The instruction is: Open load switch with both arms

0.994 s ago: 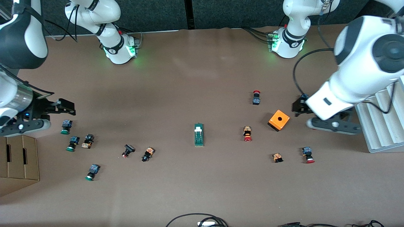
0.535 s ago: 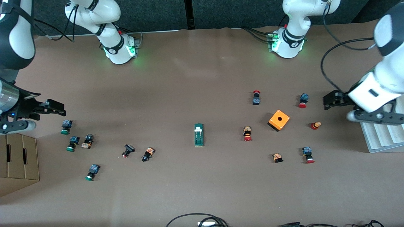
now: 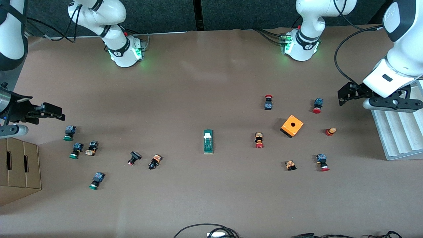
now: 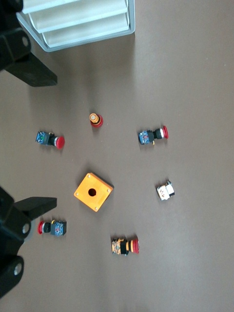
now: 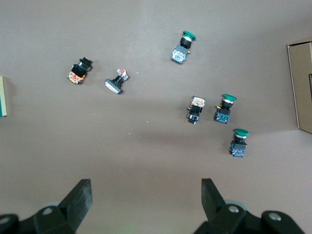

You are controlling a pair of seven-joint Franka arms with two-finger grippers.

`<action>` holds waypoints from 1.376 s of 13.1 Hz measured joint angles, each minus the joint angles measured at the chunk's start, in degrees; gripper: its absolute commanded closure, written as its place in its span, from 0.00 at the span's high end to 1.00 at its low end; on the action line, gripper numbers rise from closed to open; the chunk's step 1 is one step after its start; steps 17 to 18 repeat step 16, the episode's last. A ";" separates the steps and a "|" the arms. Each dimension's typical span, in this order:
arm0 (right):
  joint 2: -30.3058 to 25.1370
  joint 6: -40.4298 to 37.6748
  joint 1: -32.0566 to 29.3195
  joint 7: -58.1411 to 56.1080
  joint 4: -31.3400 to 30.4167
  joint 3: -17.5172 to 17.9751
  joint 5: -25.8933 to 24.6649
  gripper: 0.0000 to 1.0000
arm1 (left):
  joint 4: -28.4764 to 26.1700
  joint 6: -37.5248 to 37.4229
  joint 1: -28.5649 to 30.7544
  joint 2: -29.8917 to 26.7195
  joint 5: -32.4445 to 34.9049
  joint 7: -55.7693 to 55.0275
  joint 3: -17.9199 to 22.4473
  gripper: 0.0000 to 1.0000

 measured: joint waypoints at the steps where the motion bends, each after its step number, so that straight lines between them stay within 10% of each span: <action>1: -0.99 0.14 0.30 0.03 -1.24 0.13 -0.20 1.00 | -0.02 0.00 0.00 0.01 0.37 0.00 0.06 1.00; 18: -3.96 2.06 0.96 3.55 -6.37 0.61 -0.27 1.00 | 0.78 -2.61 -0.09 0.39 0.74 0.02 0.32 1.00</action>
